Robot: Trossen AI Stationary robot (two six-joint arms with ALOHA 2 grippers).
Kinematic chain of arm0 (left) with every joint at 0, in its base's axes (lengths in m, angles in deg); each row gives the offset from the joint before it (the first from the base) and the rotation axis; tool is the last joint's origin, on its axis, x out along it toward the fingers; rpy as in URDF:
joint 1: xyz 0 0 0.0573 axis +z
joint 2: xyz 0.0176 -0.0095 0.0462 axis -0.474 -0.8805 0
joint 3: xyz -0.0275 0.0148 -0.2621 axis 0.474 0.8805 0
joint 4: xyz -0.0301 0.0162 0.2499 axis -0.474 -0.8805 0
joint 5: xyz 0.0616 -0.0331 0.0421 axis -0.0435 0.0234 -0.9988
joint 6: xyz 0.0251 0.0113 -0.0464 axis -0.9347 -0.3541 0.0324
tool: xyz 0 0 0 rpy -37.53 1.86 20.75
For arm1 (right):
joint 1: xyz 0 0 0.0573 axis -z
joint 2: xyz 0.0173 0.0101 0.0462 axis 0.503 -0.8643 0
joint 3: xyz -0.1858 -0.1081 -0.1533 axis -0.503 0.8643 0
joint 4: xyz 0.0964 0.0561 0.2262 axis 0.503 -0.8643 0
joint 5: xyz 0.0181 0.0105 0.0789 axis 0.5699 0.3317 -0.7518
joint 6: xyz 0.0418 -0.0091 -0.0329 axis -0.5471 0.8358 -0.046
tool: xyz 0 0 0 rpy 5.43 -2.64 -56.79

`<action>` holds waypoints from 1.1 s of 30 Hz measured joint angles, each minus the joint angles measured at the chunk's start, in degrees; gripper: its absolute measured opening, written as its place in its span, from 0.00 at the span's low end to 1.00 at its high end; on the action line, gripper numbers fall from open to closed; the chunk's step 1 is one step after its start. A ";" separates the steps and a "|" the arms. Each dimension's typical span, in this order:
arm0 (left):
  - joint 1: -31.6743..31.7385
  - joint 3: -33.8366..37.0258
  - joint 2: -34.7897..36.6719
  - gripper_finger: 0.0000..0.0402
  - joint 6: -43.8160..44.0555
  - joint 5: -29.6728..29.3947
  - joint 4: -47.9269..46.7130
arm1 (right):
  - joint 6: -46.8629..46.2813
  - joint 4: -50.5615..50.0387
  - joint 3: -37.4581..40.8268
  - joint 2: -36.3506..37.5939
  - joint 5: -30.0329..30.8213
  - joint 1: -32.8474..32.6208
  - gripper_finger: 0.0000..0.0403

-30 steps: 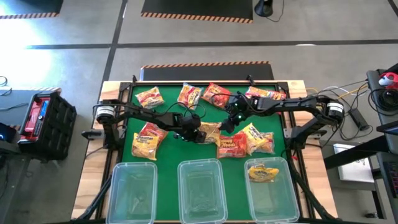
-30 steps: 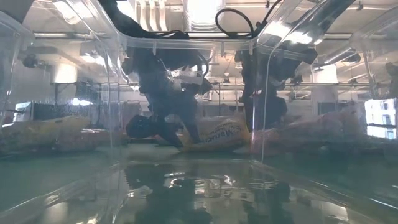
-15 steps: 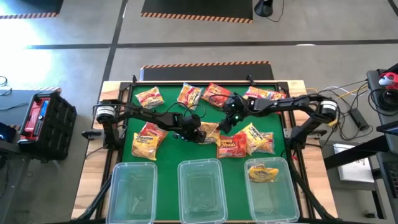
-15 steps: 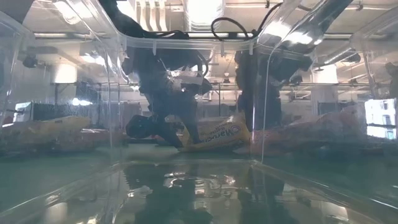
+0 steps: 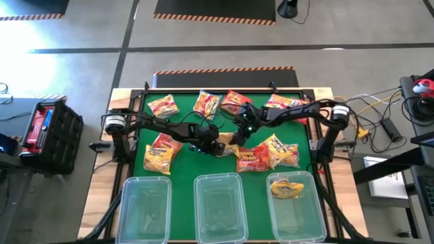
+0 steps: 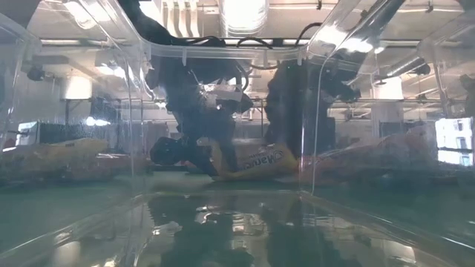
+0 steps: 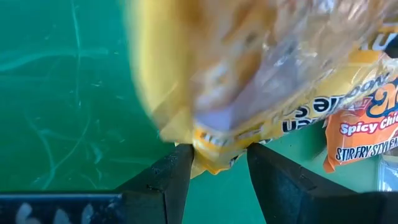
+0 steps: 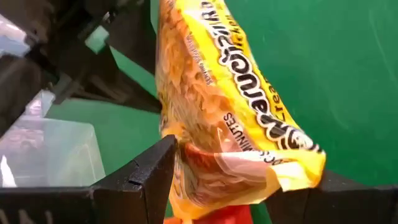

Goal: Sort Maruchan noodles
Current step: Put the yellow noodle pack into the right transparent bin

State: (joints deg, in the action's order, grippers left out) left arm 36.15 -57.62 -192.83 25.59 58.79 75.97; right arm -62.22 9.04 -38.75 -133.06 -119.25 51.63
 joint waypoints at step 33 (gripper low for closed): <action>0.04 0.68 6.03 0.37 -15.52 -4.52 0.14 | 3.70 -4.91 -4.64 -2.17 -3.17 0.00 0.19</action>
State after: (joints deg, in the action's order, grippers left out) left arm 36.19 -56.94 -186.80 10.07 54.27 76.11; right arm -58.52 4.13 -43.39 -135.23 -122.42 51.63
